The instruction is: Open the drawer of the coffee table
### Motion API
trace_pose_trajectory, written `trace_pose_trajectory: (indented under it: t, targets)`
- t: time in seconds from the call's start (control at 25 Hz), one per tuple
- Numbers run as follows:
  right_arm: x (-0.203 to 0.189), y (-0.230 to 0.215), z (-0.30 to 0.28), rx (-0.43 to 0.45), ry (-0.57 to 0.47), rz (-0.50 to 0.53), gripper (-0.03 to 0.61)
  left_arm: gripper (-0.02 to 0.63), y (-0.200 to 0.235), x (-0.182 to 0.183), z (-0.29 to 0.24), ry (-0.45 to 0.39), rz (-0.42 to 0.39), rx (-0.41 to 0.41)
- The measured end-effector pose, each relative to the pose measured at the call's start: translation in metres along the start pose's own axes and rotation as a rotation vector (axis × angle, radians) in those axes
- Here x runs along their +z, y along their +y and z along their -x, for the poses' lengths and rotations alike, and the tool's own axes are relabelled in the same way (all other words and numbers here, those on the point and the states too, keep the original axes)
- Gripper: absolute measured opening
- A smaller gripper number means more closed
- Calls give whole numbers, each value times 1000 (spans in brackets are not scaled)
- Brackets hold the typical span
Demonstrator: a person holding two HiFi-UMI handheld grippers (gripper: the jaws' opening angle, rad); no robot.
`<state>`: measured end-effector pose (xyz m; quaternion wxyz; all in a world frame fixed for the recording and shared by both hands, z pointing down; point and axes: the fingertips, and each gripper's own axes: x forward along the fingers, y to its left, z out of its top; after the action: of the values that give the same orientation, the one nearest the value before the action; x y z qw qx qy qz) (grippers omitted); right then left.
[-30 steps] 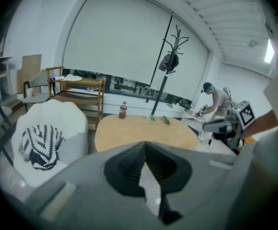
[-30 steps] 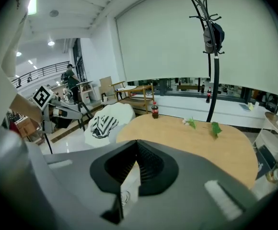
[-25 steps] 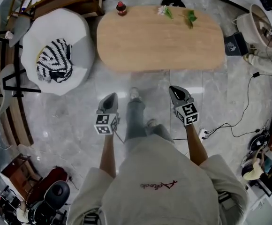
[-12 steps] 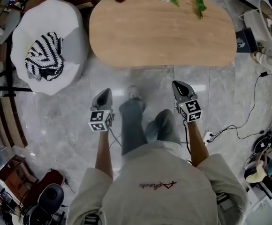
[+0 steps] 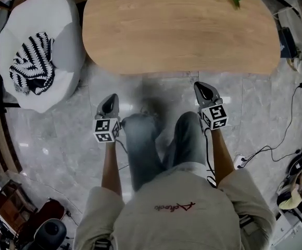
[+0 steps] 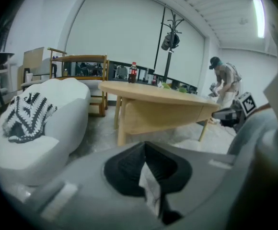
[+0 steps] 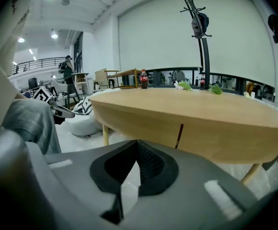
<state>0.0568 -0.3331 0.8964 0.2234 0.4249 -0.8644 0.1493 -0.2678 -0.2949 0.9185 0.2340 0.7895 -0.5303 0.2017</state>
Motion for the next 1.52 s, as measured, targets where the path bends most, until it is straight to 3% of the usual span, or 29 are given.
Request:
trace_pose_trajectory:
  t: [0.28,0.64,0.84,1.28,1.36,1.52]
  targets:
    - [-61,-12,-49,6,-60,61,5,-1,25,-57,-53,-55,-35,11]
    - [-97,-24,-66,14,-148,104,5,-2,23,-72,-87,-162,-99,-5]
    - [-105,-28,-64,19,-204,69,5,-2,9,-74,-92,-187,-122,-39]
    - [-99,-37,-60,85,-251,-64,5,-2,-11,-45,-104,-279,112,-187]
    - [-100,-39,-65,106,-264,-115,5,-1,-11,-43,-108,-286,161,-209]
    - [-96,-44,-73,195,-345,-296,5,0,-4,-41,-117,-327,334,-274]
